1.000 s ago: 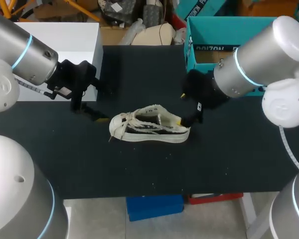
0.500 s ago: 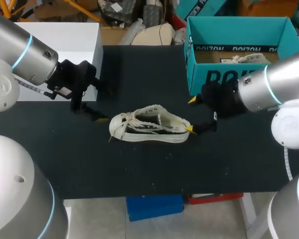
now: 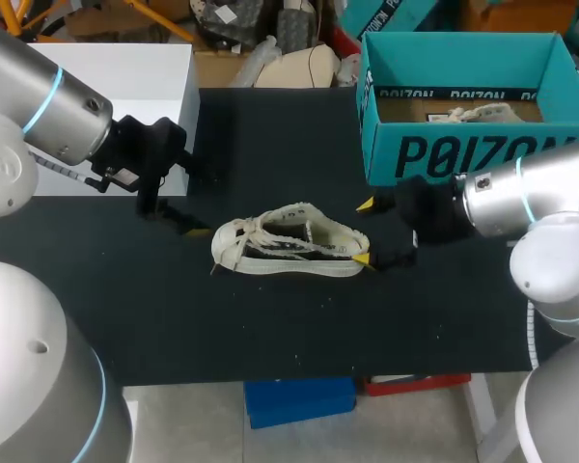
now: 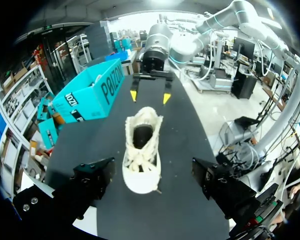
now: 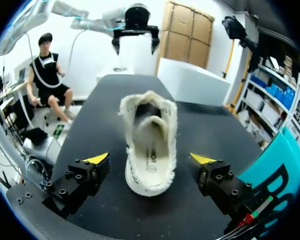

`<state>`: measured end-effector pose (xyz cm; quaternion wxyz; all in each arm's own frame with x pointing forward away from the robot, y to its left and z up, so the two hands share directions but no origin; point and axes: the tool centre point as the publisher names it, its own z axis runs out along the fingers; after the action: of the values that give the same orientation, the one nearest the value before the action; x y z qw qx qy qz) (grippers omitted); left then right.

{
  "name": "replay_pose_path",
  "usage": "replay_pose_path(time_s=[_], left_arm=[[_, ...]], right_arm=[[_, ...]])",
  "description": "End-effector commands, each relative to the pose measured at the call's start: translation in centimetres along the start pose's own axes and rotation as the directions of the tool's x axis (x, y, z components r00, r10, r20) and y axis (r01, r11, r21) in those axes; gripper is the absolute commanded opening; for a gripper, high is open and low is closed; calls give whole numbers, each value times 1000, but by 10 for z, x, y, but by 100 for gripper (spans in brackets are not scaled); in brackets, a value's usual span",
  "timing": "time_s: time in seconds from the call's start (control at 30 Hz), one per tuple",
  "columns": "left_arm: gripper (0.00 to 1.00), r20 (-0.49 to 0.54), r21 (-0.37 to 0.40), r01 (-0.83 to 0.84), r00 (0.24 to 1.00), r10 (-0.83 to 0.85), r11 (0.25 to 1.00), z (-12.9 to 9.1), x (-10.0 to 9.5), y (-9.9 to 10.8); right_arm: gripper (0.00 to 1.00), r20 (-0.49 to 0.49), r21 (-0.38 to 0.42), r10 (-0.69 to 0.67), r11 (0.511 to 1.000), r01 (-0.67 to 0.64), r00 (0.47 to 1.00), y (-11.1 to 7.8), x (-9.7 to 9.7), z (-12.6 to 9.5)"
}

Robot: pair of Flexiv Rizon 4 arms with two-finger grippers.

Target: Take the shoe out of the shoebox, open the shoe tongue, remove and reinsert the insole, then place the shoe into the shoebox

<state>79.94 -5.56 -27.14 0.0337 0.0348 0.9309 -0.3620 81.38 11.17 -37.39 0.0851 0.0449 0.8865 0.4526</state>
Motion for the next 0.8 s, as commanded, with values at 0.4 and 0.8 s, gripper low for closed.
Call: replay_pose_path(time_s=[0.4,0.8], left_arm=[[100,5,2,-2,1000,2,1000,2,1,1],[100,5,2,-2,1000,2,1000,2,1,1]], right_arm=[[100,-18,-69,3,998,-4,1000,-11,-8,30],[100,-31,-88,29,996,-32,999,-17,-6,43]])
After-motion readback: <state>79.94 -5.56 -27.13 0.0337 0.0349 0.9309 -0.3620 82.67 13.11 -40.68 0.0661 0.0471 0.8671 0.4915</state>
